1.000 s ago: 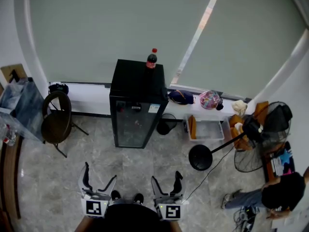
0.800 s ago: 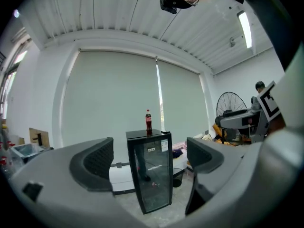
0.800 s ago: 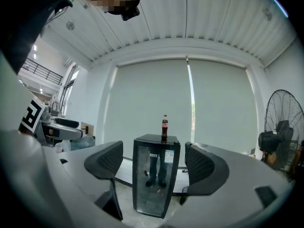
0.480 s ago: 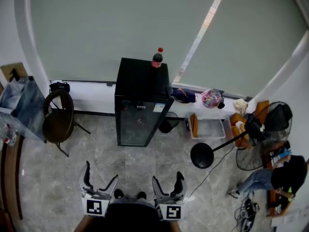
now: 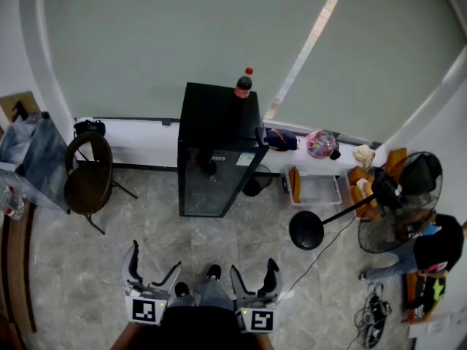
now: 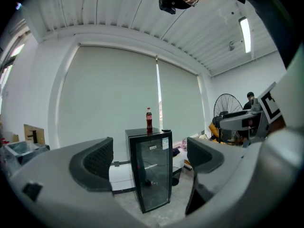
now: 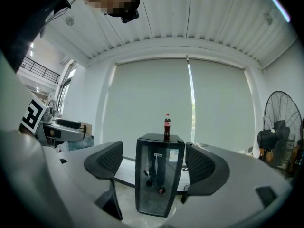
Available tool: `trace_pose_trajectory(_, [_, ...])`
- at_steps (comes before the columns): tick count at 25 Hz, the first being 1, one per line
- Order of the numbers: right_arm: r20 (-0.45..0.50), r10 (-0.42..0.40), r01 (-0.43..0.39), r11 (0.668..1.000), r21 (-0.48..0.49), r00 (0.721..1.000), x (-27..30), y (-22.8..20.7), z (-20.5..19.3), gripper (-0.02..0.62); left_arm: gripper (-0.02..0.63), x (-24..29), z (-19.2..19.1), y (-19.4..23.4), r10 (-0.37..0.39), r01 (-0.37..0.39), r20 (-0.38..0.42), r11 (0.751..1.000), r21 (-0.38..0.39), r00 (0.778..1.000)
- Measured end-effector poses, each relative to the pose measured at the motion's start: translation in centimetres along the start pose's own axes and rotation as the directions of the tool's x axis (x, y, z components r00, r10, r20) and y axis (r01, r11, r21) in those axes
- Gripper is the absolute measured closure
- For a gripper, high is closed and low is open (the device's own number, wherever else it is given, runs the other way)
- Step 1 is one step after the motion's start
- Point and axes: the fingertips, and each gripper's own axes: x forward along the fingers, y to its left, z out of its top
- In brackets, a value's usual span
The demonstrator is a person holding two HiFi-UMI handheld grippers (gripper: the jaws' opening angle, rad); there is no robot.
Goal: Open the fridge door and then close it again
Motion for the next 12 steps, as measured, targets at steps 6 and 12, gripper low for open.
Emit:
trace_pose_trajectory(6, [-0.011,0.008,-0.008,1.0,0.007,1.0,2.4,-0.2,-0.4,0.19,0.136,1.8,-0.3,0.7,-0.022,0.022,-0.012,1.0,0.004,1.0])
trace_pose_trajectory(12, [0.01,0.035,-0.035,0.999,0.004,0.999,6.8,-1.2,0.0,0.189,0.137,5.6,0.1,1.3,-0.017,0.017,-0.01,1.0,0.008,1.0])
